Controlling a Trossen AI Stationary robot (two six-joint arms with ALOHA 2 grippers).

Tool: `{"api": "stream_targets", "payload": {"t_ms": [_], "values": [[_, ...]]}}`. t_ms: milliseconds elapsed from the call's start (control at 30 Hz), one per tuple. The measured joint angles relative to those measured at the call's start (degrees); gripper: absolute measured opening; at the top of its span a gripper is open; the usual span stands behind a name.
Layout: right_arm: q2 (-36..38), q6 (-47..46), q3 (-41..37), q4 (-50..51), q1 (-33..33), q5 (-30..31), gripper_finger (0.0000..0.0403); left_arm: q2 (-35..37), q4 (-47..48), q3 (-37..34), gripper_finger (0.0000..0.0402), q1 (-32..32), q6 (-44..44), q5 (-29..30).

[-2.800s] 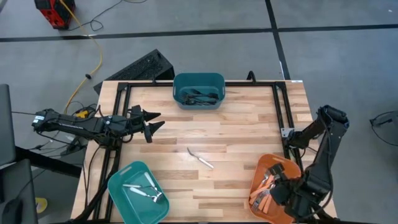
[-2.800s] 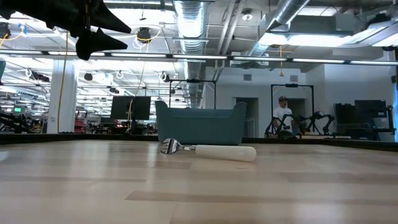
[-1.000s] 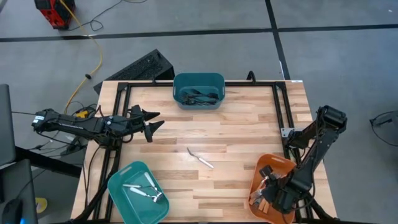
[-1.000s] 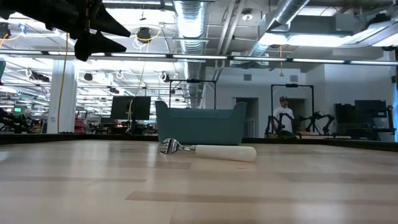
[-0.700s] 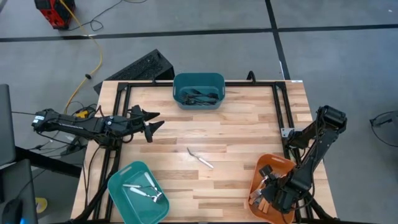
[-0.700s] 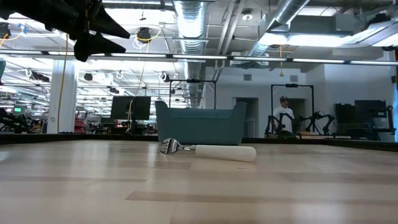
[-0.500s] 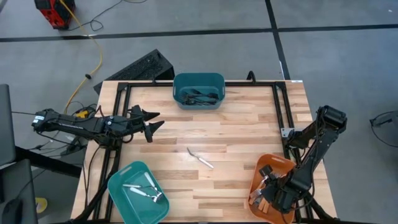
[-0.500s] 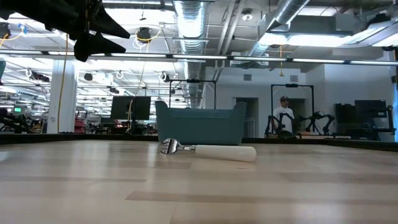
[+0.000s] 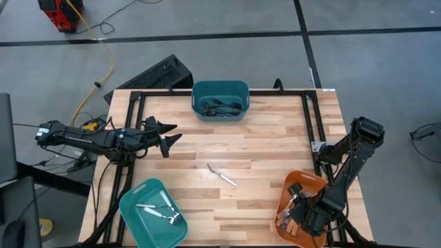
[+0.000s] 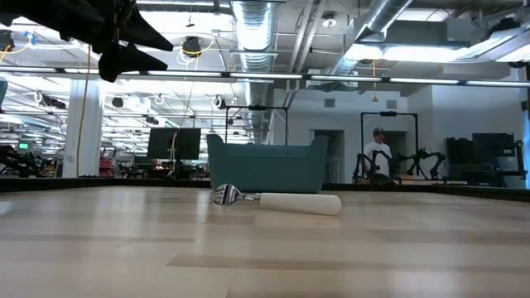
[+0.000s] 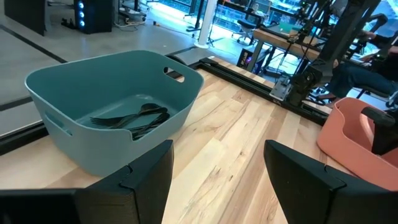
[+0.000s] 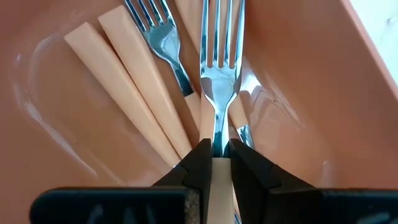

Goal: Sort silverware by color (type)
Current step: Put the orange fork into the orange bin, then put the white fork into the green blue bin

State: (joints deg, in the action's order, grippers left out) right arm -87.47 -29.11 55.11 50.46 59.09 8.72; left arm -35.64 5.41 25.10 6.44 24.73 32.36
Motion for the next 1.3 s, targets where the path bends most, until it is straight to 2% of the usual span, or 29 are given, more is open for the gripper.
{"api": "stream_targets", "payload": {"t_ms": [200, 467, 600, 1000, 1100, 1200, 1300], "values": [[0.0, -1.1, 0.0, -0.1, -0.1, 0.0, 0.0090, 0.0, 0.0, 0.0, 0.0235, 0.0, 0.0, 0.0], [0.0, -1.6, 0.0, -0.2, -1.5, 0.2, 0.0163, 0.0, 0.0, 0.0, 0.0235, 0.0, 0.0, 0.0], [0.2, -3.9, 0.9, 0.8, -2.6, -0.3, 0.0183, 0.0, 0.0, 0.0, 0.0235, 0.0, 0.0, 0.0], [1.0, -18.0, 19.6, 15.8, -9.5, -1.4, 0.0162, 0.0, -0.1, 0.0, 0.0235, 0.0, 0.0, -0.6], [1.0, -19.1, 23.5, 15.2, -12.6, -1.0, 0.0156, 0.0, -0.1, 0.0, 0.0235, 0.0, 0.0, -0.6], [1.0, -18.8, 25.9, 12.7, -15.9, 2.0, 0.0150, 0.0, -0.2, 0.0, 0.0235, 0.0, 0.7, -1.3], [1.0, -14.4, 26.1, 7.6, -19.9, 3.7, 0.0144, 0.0, -0.2, 0.0, 0.0235, 0.0, 0.7, -2.0]]}}
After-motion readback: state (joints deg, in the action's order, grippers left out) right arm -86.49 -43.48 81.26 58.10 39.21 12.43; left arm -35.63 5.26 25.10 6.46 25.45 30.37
